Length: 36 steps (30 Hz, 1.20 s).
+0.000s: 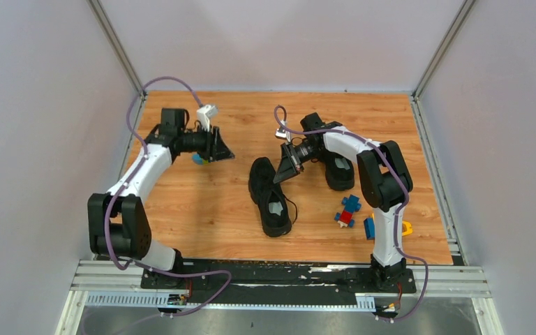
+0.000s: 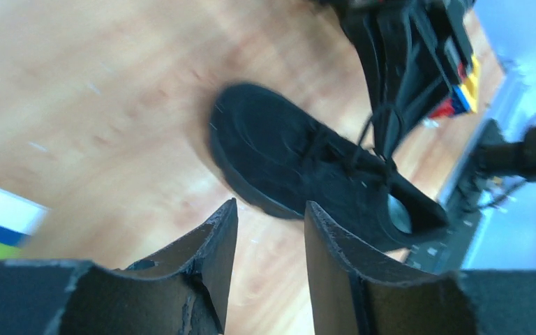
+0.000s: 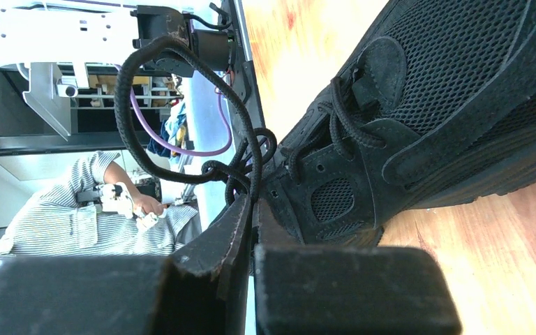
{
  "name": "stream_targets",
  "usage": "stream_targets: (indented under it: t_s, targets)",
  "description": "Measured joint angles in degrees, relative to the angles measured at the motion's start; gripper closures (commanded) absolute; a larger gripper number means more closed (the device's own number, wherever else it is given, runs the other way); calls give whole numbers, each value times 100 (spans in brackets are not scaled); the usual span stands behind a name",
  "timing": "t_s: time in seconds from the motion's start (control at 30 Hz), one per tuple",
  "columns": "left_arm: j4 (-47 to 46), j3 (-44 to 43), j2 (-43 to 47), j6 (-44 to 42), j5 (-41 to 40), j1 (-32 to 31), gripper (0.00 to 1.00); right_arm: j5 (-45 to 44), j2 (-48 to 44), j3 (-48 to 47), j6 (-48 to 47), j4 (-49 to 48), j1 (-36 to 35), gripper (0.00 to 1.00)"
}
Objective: Tie the shoes
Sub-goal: Tie the shoelace on the shoe.
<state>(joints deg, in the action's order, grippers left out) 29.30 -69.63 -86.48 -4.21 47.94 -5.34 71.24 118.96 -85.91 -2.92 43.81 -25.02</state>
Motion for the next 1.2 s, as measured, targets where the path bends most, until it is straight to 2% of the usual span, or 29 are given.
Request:
stream_targets:
  t_s: [0.13, 0.23, 0.4, 0.63, 0.83, 1.2]
  targets:
    - [-1008, 1473, 173, 1040, 479, -219, 54, -2, 0, 0, 35, -37, 2, 97]
    - [-1388, 1912, -81, 1453, 680, -688, 54, -9, 0, 0, 55, -44, 0, 97]
    - [-2017, 1797, -227, 1716, 815, -1200, 58, -31, 0, 0, 92, -46, 0, 97]
    - [-2358, 1602, -472, 1709, 852, -1285, 70, -52, 0, 0, 125, -46, 0, 97]
    - [-2173, 1451, -680, 1405, 859, -1467, 61, -70, 0, 0, 136, -46, 0, 97]
    - [-1840, 1373, -763, 946, 933, -1644, 63, -76, 0, 0, 136, -46, 0, 97]
